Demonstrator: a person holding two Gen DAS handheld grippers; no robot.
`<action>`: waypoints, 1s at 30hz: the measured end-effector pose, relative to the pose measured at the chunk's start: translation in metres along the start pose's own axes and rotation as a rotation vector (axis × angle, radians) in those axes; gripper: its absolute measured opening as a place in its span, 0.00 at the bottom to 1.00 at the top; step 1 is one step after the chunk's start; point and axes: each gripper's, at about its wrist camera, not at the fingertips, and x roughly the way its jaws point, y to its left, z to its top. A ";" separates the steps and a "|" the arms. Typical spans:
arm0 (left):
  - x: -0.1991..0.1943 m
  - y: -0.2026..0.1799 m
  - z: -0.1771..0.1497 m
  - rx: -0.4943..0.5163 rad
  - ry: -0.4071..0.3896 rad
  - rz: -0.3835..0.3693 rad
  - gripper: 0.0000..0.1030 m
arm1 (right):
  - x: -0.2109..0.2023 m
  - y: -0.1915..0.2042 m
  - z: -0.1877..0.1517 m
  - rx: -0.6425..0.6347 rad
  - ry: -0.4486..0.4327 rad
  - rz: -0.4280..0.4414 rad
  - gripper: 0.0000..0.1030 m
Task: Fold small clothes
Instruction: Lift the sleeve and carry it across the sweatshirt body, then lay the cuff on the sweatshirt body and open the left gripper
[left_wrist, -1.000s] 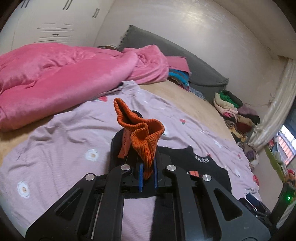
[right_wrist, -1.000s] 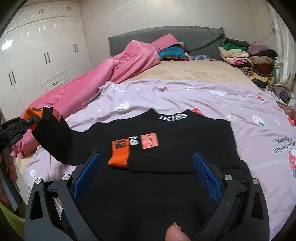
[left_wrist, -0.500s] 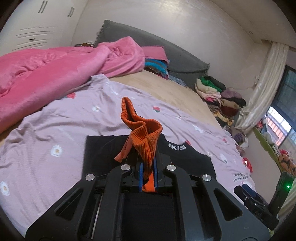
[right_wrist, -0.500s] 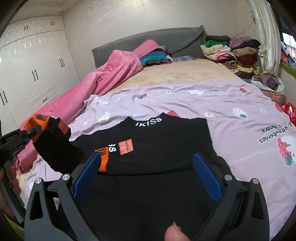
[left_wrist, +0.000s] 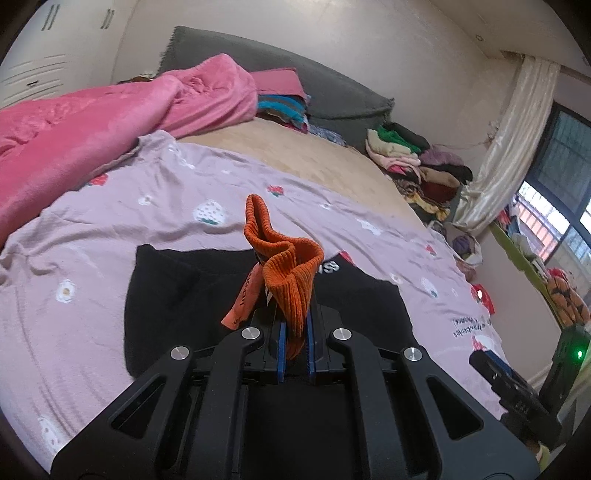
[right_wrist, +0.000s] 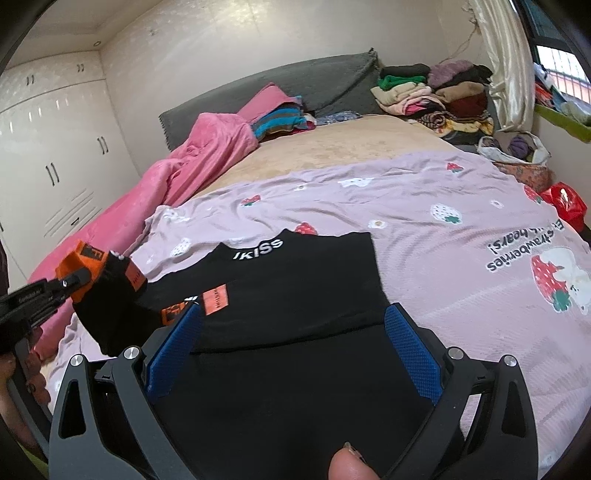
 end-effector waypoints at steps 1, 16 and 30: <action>0.002 -0.003 -0.002 0.005 0.002 -0.011 0.02 | 0.000 -0.002 0.000 0.004 -0.001 -0.002 0.96; 0.044 -0.031 -0.033 0.069 0.107 -0.076 0.02 | 0.004 -0.036 -0.002 0.058 0.003 -0.062 0.96; 0.085 -0.052 -0.068 0.121 0.274 -0.181 0.17 | 0.018 -0.051 -0.007 0.094 0.040 -0.088 0.96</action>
